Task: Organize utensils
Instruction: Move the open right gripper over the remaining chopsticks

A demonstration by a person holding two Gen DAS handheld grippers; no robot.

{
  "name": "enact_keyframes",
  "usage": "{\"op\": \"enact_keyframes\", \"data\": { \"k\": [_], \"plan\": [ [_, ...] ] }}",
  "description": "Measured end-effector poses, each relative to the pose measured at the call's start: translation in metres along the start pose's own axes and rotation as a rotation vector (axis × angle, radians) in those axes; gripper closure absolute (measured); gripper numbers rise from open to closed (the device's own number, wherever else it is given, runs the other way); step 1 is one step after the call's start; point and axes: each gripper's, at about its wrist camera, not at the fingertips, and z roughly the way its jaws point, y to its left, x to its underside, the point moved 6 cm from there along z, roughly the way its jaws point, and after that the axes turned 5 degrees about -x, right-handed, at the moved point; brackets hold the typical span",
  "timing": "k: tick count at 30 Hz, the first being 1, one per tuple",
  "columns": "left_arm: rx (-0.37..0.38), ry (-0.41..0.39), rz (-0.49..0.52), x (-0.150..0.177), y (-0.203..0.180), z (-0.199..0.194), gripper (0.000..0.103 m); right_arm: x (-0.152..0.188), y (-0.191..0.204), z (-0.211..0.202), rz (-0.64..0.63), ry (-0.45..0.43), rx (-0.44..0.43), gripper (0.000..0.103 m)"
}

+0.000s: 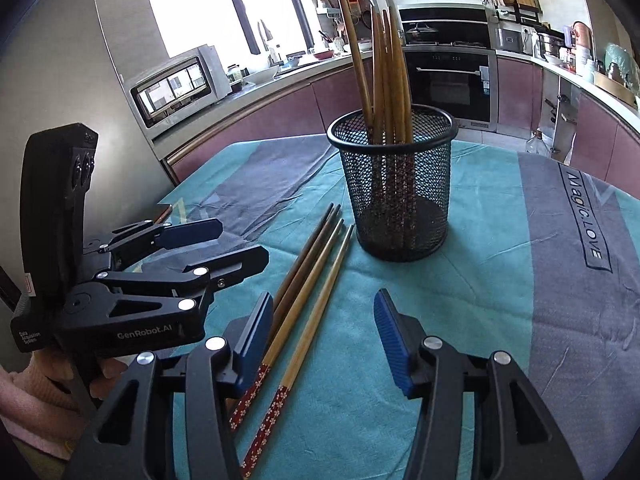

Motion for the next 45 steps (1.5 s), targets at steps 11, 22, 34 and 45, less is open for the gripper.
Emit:
{"op": "enact_keyframes", "data": {
  "k": [11, 22, 34, 45],
  "plan": [
    [0.030, 0.104, -0.012, 0.021, -0.003, 0.020, 0.037, 0.012, 0.001, 0.014, 0.015, 0.049, -0.007, 0.054],
    [0.033, 0.148, 0.004, 0.023, -0.009, 0.036, 0.042, 0.013, 0.000, 0.023, 0.025, 0.074, 0.000, 0.057],
    [0.083, 0.155, 0.020, 0.024, -0.011, 0.036, 0.063, 0.013, 0.001, 0.030, 0.015, 0.094, 0.005, 0.068],
    [0.098, 0.158, 0.011, 0.026, -0.009, 0.038, 0.063, 0.009, 0.001, 0.037, 0.025, 0.097, 0.006, 0.078]
  ]
}}
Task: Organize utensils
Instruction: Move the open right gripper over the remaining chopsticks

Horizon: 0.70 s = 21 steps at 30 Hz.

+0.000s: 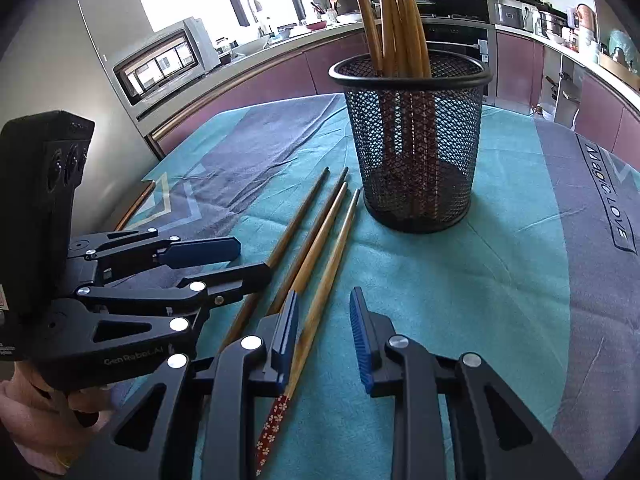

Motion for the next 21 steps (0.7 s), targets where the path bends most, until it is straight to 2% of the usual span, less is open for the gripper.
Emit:
{"op": "enact_keyframes", "data": {
  "k": [3, 6, 11, 21],
  "plan": [
    [-0.004, -0.004, -0.006, 0.001, 0.002, 0.001, 0.061, -0.002, 0.012, 0.000, -0.028, -0.002, -0.036, 0.078],
    [-0.019, -0.007, -0.007, 0.001, 0.005, 0.001, 0.061, -0.001, 0.021, 0.004, -0.050, 0.015, -0.066, 0.084],
    [-0.016, -0.008, -0.012, 0.002, 0.009, -0.001, 0.061, 0.000, 0.020, 0.007, -0.053, 0.036, -0.055, 0.090],
    [-0.010, -0.011, -0.017, 0.003, 0.010, 0.000, 0.061, 0.001, 0.013, 0.004, -0.059, 0.046, -0.009, 0.093]
  ]
}}
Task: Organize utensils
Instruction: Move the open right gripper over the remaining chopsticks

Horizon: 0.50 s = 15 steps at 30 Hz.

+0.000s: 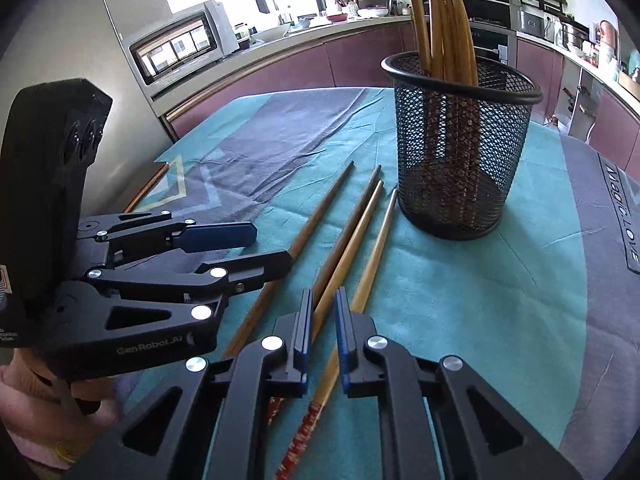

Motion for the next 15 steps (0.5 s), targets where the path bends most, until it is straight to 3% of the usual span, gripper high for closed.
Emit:
{"op": "enact_keyframes", "data": {
  "k": [8, 15],
  "plan": [
    [0.005, 0.000, -0.004, 0.0013, 0.0018, 0.0004, 0.061, 0.0009, -0.0025, -0.0043, -0.030, 0.001, 0.105, 0.093],
    [0.008, 0.000, -0.001, 0.0022, 0.0025, 0.0004, 0.062, -0.0066, 0.0034, -0.0022, -0.004, -0.005, 0.008, 0.093]
  ]
}}
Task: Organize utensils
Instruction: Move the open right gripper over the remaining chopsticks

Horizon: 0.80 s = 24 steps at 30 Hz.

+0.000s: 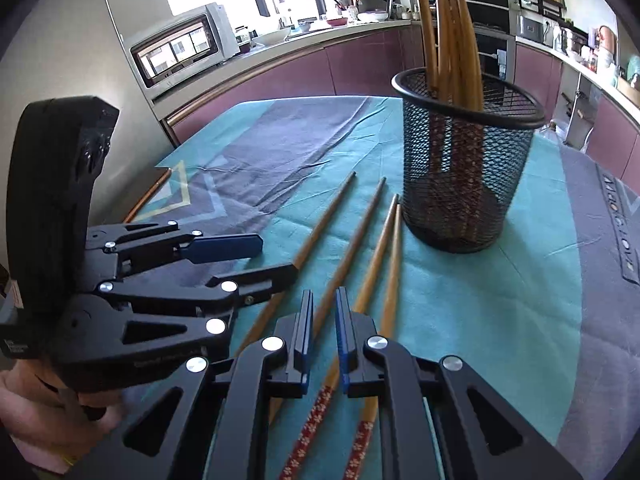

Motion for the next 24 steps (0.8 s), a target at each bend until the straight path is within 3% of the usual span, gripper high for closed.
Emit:
{"op": "enact_keyframes", "data": {
  "k": [7, 16, 19, 24],
  "plan": [
    [0.016, 0.007, -0.016, -0.002, 0.005, 0.001, 0.073, -0.005, -0.003, 0.017, 0.055, 0.035, -0.014, 0.091],
    [0.026, 0.026, -0.015, -0.009, 0.004, 0.009, 0.076, -0.010, -0.011, 0.023, 0.144, 0.017, -0.044, 0.094],
    [0.042, 0.032, -0.016, -0.010, 0.000, 0.009, 0.088, -0.009, -0.014, 0.022, 0.179, 0.018, -0.056, 0.096],
    [0.025, 0.039, -0.005, -0.011, -0.006, 0.013, 0.088, -0.011, -0.013, 0.023, 0.167, 0.030, -0.037, 0.096]
  ]
}}
